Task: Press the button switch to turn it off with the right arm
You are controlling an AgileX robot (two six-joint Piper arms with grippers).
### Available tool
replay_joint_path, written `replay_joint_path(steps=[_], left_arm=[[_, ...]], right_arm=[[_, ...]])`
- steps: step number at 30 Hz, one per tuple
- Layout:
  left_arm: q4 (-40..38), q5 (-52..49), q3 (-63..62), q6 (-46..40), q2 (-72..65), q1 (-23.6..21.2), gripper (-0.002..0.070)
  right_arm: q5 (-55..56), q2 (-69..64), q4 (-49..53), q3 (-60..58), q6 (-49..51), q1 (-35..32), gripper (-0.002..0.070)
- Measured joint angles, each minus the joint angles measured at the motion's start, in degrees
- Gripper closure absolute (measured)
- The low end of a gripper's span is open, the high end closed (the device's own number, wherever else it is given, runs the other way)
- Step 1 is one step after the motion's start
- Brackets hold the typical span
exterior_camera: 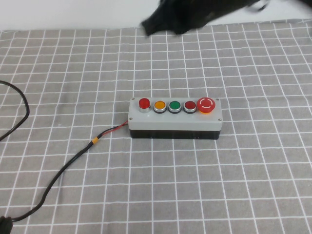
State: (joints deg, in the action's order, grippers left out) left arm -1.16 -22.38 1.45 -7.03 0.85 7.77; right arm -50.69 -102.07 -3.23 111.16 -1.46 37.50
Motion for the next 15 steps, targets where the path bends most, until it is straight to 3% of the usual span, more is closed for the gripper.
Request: replay_joint_path(steps=[7,15], left_arm=[[0.0,0.0,0.0,0.0,0.0,0.0,0.0678],[0.0,0.0,0.0,0.0,0.0,0.0,0.0678]], right_arm=[[-5.03,14.08,4.17,-5.53,0.21,0.0,0.0692],[5.6,37.39,0.86,-36.31,2.45,0.0,0.0692]])
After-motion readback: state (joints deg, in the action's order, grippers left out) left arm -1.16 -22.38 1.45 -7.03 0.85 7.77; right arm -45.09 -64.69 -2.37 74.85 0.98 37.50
